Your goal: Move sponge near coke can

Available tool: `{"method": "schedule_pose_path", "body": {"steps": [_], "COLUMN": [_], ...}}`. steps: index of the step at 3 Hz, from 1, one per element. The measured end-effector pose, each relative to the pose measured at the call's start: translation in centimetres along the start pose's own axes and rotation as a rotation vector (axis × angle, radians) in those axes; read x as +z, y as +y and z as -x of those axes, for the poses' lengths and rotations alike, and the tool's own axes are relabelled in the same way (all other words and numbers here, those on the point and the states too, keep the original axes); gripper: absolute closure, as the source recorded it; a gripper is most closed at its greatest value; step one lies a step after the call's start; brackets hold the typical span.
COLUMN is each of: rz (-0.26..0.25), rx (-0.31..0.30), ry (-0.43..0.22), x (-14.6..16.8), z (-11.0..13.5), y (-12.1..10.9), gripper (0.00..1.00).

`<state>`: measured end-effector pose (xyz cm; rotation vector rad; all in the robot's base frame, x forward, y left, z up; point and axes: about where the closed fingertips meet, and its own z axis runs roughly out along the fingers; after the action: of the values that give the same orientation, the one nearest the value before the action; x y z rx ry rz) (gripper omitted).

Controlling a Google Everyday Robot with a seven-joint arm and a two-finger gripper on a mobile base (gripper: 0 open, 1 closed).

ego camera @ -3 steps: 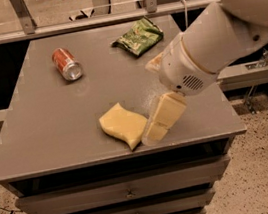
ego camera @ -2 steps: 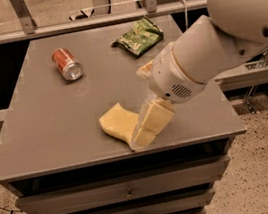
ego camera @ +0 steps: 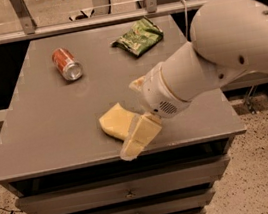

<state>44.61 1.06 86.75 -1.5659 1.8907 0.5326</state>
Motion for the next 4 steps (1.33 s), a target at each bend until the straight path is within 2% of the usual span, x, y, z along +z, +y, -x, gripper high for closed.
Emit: {"method": "schedule_pose_path", "body": {"steps": [1, 2, 4], "rz": [0.01, 0.019, 0.008], "rx": [0.02, 0.04, 0.045], "ry": [0.004, -0.002, -0.002], "x": [1.8, 2.9, 2.6], "z": [-1.5, -2.2, -2.1], "y": [-0.2, -0.2, -0.8], "gripper": [0.0, 0.18, 0.64]}}
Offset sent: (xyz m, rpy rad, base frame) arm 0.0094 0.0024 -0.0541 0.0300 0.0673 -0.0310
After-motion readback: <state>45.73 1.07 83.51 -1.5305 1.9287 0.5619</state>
